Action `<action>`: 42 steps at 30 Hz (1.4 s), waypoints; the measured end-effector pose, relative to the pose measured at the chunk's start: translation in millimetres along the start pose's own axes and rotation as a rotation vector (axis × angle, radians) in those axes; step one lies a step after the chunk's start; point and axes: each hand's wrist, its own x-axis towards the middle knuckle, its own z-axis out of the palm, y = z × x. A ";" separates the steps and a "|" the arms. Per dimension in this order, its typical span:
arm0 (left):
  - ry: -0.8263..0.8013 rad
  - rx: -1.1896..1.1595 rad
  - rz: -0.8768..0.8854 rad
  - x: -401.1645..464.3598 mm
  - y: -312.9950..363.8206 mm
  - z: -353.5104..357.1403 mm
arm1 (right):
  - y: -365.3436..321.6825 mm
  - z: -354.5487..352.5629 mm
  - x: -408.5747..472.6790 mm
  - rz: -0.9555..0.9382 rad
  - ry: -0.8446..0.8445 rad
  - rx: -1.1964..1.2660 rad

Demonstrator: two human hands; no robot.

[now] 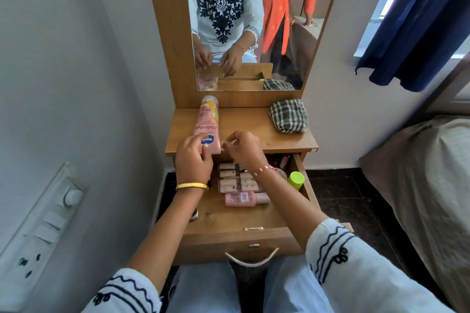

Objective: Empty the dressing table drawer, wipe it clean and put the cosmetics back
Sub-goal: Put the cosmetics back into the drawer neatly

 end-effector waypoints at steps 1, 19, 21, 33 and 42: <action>-0.040 0.031 -0.048 3.4 -3.4 -0.1 | -3.0 6.2 4.6 0.054 -0.050 0.041; -0.031 -0.450 -0.458 -4.6 5.3 -3.1 | 16.7 -13.9 -0.8 0.212 -0.020 0.853; 0.039 -0.545 -0.496 -2.4 0.3 -3.8 | 29.1 -34.2 -7.3 0.196 -0.176 0.879; -0.217 -0.607 -0.579 -43.0 -20.7 -8.3 | 91.4 -56.8 -47.7 0.280 -0.272 0.556; -0.779 -0.272 -0.524 -62.9 -22.5 -3.0 | 123.1 -53.8 -62.4 0.295 -0.324 0.006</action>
